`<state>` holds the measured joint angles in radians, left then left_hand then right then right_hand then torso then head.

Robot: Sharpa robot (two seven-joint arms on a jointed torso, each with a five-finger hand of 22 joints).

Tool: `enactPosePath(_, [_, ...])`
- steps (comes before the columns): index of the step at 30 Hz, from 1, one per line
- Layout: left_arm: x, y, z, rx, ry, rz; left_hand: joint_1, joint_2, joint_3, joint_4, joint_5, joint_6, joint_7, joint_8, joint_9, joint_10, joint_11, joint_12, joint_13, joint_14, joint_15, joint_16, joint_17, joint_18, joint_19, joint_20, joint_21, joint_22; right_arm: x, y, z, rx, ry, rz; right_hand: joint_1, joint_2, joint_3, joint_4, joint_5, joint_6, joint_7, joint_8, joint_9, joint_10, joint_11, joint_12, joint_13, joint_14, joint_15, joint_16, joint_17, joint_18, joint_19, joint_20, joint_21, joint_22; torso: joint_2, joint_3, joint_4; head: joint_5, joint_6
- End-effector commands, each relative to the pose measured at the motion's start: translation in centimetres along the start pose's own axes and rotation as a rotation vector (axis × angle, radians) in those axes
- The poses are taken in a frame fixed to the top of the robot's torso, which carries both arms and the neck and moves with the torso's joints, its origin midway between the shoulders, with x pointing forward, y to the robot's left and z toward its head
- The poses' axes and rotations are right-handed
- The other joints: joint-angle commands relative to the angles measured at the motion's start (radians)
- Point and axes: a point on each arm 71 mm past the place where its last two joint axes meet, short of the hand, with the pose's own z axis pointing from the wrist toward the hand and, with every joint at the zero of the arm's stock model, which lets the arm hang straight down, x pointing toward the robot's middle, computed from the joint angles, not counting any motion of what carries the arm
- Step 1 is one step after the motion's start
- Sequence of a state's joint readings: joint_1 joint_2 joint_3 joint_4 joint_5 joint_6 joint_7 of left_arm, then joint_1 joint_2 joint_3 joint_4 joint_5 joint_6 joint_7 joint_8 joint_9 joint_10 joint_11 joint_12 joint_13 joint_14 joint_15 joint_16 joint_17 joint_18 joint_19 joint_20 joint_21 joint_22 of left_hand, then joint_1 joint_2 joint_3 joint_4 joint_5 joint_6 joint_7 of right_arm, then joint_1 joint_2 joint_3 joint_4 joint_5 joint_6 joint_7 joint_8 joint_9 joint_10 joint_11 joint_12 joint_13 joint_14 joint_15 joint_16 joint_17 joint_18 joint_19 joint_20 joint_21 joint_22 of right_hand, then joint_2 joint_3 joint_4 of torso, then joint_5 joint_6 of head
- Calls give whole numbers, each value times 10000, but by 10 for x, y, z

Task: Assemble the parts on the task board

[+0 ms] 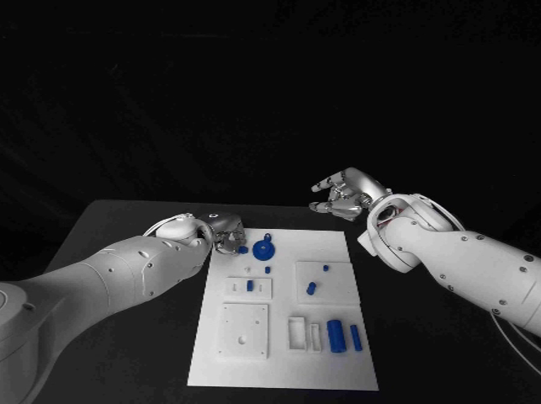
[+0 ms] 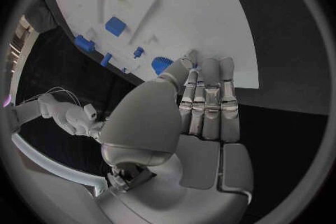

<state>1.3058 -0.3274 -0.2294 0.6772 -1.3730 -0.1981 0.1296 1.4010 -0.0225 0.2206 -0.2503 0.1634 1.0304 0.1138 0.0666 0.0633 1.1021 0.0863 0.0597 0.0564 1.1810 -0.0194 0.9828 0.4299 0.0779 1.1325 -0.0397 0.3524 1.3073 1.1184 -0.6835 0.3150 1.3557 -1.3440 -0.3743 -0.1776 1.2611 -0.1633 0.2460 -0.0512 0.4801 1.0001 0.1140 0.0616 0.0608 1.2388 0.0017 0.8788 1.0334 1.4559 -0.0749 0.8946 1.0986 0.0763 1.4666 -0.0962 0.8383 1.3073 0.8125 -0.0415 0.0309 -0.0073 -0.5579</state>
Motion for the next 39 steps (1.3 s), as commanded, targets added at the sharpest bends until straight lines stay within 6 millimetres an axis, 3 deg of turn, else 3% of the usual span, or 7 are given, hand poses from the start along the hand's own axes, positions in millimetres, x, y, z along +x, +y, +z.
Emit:
enactPosePath(1, [19,-1,-2,-28,1150,-59,-91,-15,19,71,-22,-48,-143,-46,-11,23,-121,17,17,67,-62,2,-12,93,43,-12,-74,204,1,1,0,-109,114,-100,-19,97,-16,-43,22,45,2,0,14,-27,-68,36,7,26,12,34,10,61,367,46,52,1099,3,8,0,3,4])
enactPosePath(6, [19,-3,-2,77,1076,-146,-189,-144,-158,166,-156,-461,-287,-53,-18,-137,-103,20,20,83,-47,-26,-30,26,99,-20,-227,135,1,1,0,-108,116,-101,-19,97,-16,-43,22,45,2,0,14,-27,-68,36,7,26,12,34,10,61,367,46,52,1099,4,12,-4,11,6])
enactPosePath(15, [18,-4,-1,99,1005,-213,-25,-291,-958,827,-229,-805,-12,-68,-33,-268,-34,34,24,125,2,-81,-76,-42,498,26,-1069,-141,1,1,0,-106,120,-102,-19,97,-16,-43,22,45,2,0,14,-27,-68,36,7,26,12,34,10,61,367,46,52,1099,6,6,-5,9,-1])
enactPosePath(21, [18,-5,-1,134,982,-218,20,-333,-1060,1096,-236,-670,13,-64,-29,-233,-27,33,24,132,11,-61,-79,-54,768,34,-1679,145,1,2,0,-111,123,-99,-20,94,-3,-38,56,68,0,0,14,-21,-71,42,16,28,10,37,14,59,368,44,63,1102,1,7,-16,11,7])
enactPosePath(24, [18,-5,-1,153,949,-220,-21,-268,-1022,1138,-241,-245,1,-38,-8,-88,-38,40,23,145,9,-39,-70,-51,812,30,-1735,164,1,2,0,-117,127,-96,-20,94,-3,-38,56,68,0,0,14,-21,-71,42,16,28,10,37,14,59,368,44,63,1102,8,8,-12,9,3])
enactPosePath(39, [17,-8,0,296,827,-182,-88,-70,-242,897,-229,628,-154,-43,-3,532,-179,12,16,194,-80,183,43,-48,826,-64,-1435,246,2,3,0,-128,148,-90,-21,97,9,-38,77,79,-2,0,15,-21,-72,44,18,26,9,33,12,60,367,43,56,1100,6,6,-4,3,-8])
